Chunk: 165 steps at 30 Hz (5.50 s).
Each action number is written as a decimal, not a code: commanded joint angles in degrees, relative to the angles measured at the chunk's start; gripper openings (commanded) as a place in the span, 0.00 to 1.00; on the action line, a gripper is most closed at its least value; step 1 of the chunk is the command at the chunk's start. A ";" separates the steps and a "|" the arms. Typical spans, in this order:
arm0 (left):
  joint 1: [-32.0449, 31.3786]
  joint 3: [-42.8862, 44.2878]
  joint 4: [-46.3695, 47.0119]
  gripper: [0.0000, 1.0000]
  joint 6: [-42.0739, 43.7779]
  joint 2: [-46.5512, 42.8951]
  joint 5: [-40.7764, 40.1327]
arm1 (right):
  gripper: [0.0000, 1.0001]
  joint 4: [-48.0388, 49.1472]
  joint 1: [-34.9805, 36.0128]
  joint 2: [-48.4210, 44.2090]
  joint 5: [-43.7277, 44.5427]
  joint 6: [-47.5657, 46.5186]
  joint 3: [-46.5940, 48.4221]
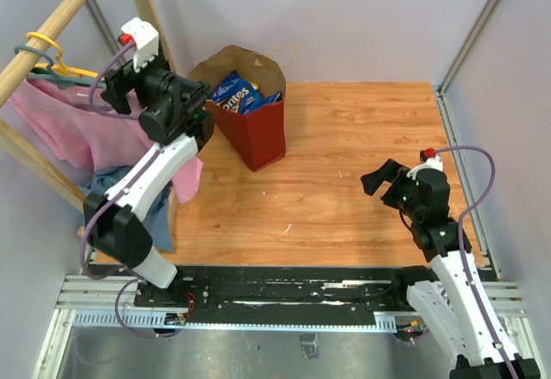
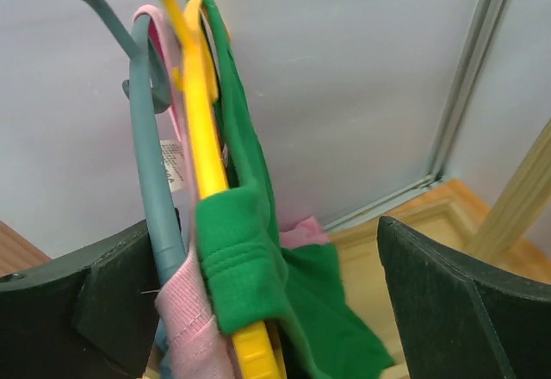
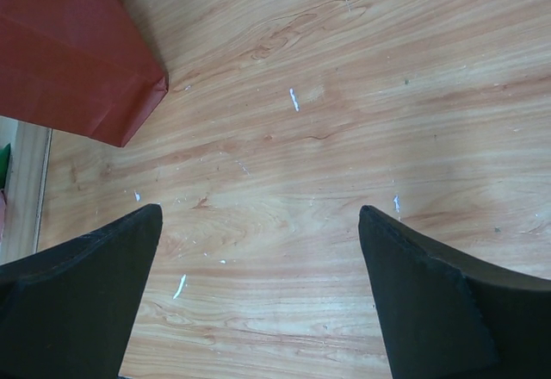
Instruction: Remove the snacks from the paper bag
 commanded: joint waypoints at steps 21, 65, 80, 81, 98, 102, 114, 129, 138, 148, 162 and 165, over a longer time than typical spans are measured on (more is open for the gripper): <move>4.46 7.79 21.67 0.00 17.13 18.11 -8.49 | 0.98 4.22 0.64 1.90 0.71 -3.61 -1.07; 13.41 56.66 -85.76 0.15 -88.80 47.34 60.90 | 0.98 5.75 0.60 10.35 0.29 -6.74 2.23; 15.39 39.30 -81.85 1.00 -95.52 29.39 73.23 | 0.99 6.12 0.63 8.59 -2.81 -7.11 1.93; 15.43 36.69 -81.79 1.00 -96.68 26.19 73.10 | 0.99 6.10 0.67 8.34 -2.93 -7.02 2.06; 15.39 -18.25 -89.28 1.00 -96.78 -28.39 111.02 | 0.99 1.64 0.67 -1.76 -4.16 -8.25 1.93; 15.39 -30.43 -86.28 1.00 -104.16 -39.71 112.45 | 0.99 1.09 0.65 -3.18 -3.90 -7.85 0.87; 15.40 -44.93 -84.64 1.00 -111.35 -33.89 108.01 | 0.99 0.81 0.66 -2.01 -5.75 -5.61 1.41; 15.01 -38.64 -80.17 1.00 -113.55 -30.31 106.79 | 1.00 1.66 11.31 4.39 4.39 -13.29 9.78; 14.82 -39.65 -84.69 1.00 -110.34 -33.01 106.01 | 0.99 3.22 18.75 20.39 7.83 -15.50 22.28; 14.82 -43.40 -87.26 1.00 -109.57 -36.95 107.22 | 0.99 0.01 21.74 42.67 11.19 -19.07 46.42; 14.77 -49.41 -84.03 1.00 -115.80 -42.33 117.02 | 0.99 3.14 21.94 43.31 7.61 -20.19 51.36; 14.77 -52.06 -81.19 1.00 -118.61 -43.12 119.41 | 0.99 7.77 21.94 41.02 10.16 -20.92 48.19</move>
